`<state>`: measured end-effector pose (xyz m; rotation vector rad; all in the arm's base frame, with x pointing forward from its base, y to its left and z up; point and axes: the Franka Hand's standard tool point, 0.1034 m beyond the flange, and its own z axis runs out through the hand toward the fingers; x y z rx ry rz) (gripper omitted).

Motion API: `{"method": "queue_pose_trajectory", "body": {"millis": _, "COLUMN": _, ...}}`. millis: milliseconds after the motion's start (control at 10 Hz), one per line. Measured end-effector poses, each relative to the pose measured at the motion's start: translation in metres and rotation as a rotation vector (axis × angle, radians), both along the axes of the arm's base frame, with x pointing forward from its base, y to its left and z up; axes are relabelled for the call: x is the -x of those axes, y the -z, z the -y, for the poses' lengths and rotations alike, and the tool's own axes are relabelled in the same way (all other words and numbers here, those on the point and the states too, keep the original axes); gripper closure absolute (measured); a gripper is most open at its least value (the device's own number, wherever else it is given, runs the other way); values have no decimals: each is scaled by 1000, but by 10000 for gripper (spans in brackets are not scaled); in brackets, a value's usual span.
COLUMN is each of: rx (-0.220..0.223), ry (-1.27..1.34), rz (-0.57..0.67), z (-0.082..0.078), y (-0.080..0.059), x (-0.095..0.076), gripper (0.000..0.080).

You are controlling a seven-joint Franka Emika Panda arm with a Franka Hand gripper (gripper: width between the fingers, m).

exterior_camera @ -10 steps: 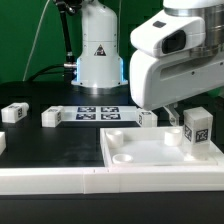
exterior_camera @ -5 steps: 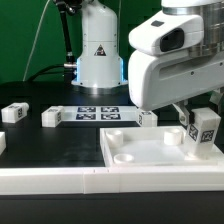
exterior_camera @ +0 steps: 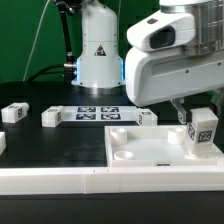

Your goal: Assemble one leg

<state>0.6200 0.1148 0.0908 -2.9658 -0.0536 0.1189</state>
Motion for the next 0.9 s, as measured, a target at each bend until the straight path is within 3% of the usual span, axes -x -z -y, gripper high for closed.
{"method": "queue_pose_trajectory", "body": {"millis": 700, "rx": 31, "ry": 740, "rz": -85, "z": -2, "y": 1, "x": 9, "gripper": 499}}
{"method": "queue_pose_trajectory", "body": {"millis": 900, "rx": 40, "ry": 963, "rz": -119, "z": -9, "y": 2, "x": 10, "gripper": 499}}
